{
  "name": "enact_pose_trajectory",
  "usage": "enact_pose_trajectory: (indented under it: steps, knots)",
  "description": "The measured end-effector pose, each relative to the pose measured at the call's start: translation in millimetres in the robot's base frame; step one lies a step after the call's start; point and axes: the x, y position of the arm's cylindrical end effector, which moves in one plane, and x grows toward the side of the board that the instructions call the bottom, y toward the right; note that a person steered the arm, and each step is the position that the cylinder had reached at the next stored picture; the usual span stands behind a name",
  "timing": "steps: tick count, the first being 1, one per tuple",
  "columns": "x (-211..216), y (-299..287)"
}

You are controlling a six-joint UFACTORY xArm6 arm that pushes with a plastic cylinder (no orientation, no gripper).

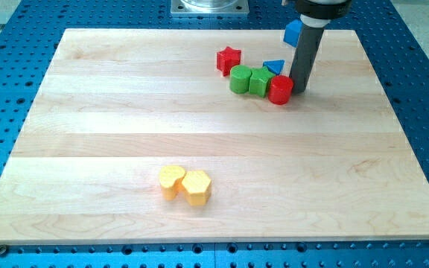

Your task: Push the cube and red star to the group of blocks

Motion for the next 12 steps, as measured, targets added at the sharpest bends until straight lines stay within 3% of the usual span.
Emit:
enact_pose_trajectory:
  steps: [1, 3, 5, 7, 8, 9, 10, 12]
  knots:
    - [-1.1, 24.3]
    - [-126.4, 51.6]
    - [-163.3, 53.9]
    - [-168.0, 34.3]
    - [-166.1, -38.7]
    - [-138.2, -119.0]
    - [-131.6, -141.8]
    - [-117.9, -128.4]
